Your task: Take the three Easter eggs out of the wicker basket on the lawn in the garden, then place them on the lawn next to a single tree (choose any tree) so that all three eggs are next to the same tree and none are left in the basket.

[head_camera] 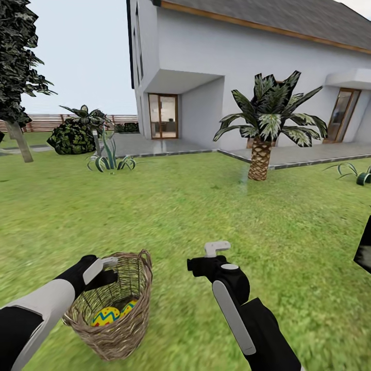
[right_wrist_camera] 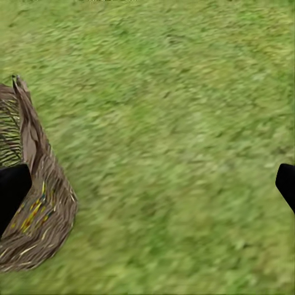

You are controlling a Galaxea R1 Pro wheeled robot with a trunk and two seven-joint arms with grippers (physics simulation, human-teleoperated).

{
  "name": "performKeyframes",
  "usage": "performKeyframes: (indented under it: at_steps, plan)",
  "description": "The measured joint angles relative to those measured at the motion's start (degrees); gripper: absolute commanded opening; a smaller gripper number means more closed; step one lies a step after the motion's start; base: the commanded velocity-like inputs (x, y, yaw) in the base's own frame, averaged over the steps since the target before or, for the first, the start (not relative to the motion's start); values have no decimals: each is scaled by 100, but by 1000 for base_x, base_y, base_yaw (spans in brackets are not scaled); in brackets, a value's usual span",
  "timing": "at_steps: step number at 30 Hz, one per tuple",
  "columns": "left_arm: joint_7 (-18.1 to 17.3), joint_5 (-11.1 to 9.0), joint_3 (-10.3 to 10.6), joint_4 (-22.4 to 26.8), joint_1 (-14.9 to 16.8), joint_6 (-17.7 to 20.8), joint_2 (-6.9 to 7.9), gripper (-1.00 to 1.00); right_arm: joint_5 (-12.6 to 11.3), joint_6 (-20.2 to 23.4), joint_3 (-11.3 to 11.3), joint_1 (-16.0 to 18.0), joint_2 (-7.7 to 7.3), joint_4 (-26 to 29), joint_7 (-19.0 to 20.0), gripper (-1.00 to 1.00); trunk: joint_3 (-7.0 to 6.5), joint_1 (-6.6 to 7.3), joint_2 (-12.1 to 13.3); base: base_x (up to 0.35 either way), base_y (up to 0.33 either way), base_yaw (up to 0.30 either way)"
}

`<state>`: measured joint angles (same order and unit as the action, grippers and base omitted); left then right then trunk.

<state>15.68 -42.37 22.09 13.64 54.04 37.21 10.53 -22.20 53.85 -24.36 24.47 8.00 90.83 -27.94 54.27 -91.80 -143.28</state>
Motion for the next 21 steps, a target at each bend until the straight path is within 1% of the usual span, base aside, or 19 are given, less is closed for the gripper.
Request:
performKeyframes:
  at_steps: [15, 21]
  plan:
    - [14, 9, 9, -7, -6, 0, -24, 100, 0, -10, 1, 0, 0, 0, -2, 100, 0, 0, 0, 122, -4, 0]
    - [14, 15, 14, -13, -9, 0, -27, 100, 0, -9, 2, 0, 0, 0, -2, 100, 0, 1, 0, 159, -87, 0]
